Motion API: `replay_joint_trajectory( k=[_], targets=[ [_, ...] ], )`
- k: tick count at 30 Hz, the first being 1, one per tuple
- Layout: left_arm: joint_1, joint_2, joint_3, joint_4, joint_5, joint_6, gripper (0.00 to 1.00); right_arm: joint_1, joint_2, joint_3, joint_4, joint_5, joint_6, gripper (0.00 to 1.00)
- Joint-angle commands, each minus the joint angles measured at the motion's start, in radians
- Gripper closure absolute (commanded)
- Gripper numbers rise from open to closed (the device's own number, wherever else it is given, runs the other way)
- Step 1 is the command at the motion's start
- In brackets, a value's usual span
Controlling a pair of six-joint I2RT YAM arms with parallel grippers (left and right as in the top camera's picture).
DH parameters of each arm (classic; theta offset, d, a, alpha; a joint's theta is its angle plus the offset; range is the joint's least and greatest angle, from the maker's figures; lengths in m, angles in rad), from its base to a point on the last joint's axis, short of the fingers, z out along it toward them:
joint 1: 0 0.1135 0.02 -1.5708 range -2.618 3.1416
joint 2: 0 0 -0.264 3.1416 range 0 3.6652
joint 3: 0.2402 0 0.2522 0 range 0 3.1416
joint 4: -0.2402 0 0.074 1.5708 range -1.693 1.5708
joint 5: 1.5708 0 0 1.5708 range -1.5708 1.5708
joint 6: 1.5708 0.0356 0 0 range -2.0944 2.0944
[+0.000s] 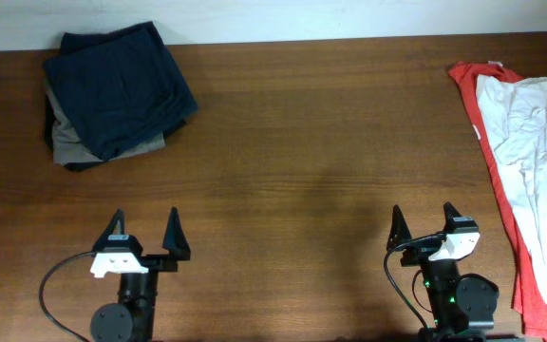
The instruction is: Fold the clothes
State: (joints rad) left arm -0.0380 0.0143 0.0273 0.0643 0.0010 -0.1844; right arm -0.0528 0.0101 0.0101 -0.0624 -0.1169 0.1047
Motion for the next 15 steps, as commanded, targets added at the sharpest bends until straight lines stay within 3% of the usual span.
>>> replay_joint_trajectory(
  k=[1, 3, 15],
  targets=[
    [0.071, -0.01, -0.019, -0.043, 0.063, -0.008, 0.01, -0.006, -0.006, -0.005, -0.006, 0.005, 0.003, 0.01],
    [0.087, -0.01, -0.019, -0.148, 0.049, 0.029, 0.01, -0.006, -0.006, -0.005, -0.006, 0.005, 0.003, 0.01],
    [0.081, -0.009, -0.019, -0.144, 0.037, 0.037, 0.01, -0.006, -0.006, -0.005, -0.006, 0.005, 0.003, 0.01]
  ],
)
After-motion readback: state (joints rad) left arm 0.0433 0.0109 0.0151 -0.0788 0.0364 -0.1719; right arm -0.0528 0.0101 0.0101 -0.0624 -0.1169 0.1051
